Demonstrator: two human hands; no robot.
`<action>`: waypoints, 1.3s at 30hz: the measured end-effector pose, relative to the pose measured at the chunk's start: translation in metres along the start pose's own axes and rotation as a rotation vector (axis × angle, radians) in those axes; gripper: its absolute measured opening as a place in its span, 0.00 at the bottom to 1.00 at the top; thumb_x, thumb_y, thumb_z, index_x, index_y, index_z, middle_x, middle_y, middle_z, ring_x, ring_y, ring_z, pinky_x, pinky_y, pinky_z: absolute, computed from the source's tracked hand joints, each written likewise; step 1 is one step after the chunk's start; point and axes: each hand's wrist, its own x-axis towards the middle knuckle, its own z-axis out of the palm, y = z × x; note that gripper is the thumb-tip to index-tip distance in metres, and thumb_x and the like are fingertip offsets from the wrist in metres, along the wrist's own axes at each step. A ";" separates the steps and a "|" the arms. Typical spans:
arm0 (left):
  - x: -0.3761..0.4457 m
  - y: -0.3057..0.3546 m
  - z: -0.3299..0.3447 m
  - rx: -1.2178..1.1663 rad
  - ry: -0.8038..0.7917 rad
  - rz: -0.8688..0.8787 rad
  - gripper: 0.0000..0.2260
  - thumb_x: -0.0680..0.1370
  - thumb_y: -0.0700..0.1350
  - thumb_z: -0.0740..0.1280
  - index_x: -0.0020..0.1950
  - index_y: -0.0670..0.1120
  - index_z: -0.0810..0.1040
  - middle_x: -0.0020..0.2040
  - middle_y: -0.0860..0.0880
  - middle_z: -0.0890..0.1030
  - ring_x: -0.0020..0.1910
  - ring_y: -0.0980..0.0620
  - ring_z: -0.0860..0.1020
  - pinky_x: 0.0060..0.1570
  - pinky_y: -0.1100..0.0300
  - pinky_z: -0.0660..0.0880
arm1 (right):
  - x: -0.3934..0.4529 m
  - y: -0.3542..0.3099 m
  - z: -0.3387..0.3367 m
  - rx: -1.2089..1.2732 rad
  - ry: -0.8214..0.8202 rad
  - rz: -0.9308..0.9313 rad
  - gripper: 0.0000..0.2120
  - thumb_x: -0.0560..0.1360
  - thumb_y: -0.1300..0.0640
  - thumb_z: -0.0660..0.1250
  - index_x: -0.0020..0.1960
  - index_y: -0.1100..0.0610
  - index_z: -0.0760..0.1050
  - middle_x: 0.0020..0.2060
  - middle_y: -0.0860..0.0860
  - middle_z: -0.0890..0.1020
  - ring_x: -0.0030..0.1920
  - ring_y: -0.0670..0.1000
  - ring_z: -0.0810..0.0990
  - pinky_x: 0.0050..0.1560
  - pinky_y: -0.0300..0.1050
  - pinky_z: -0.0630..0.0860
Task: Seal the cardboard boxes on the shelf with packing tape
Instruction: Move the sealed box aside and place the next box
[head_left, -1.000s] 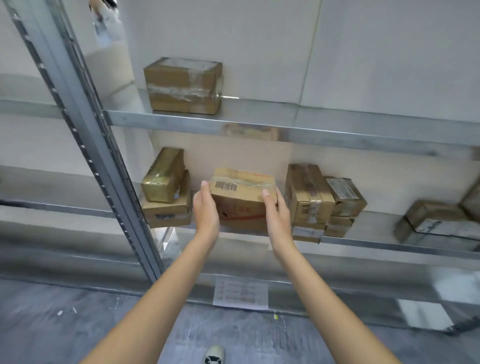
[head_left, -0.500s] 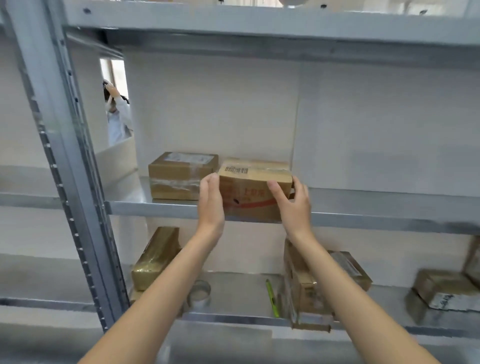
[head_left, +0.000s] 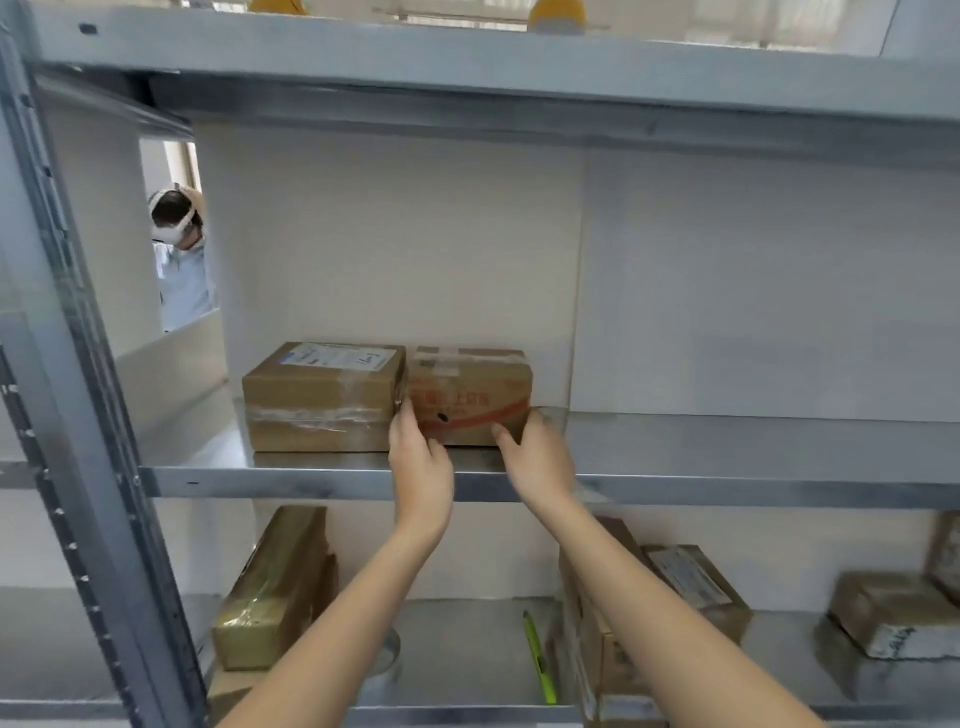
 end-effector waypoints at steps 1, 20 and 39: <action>-0.005 -0.003 0.000 -0.002 0.002 0.033 0.27 0.80 0.32 0.58 0.79 0.45 0.57 0.77 0.46 0.61 0.75 0.52 0.61 0.72 0.62 0.56 | -0.002 -0.002 0.001 -0.057 0.028 -0.013 0.21 0.79 0.44 0.60 0.62 0.59 0.72 0.57 0.55 0.78 0.57 0.56 0.76 0.56 0.50 0.74; -0.147 -0.190 0.067 -0.026 -0.706 -0.547 0.11 0.82 0.39 0.61 0.64 0.38 0.74 0.60 0.43 0.78 0.60 0.49 0.75 0.53 0.69 0.66 | -0.191 0.163 0.072 0.187 0.321 0.365 0.20 0.76 0.48 0.61 0.63 0.59 0.69 0.54 0.51 0.70 0.53 0.49 0.72 0.55 0.48 0.72; -0.070 -0.132 0.211 -0.293 -0.858 -0.728 0.24 0.84 0.57 0.44 0.78 0.51 0.56 0.77 0.52 0.60 0.77 0.51 0.56 0.65 0.54 0.55 | -0.152 0.194 0.052 0.616 0.493 0.920 0.28 0.81 0.45 0.59 0.77 0.51 0.56 0.75 0.49 0.58 0.71 0.52 0.65 0.65 0.45 0.65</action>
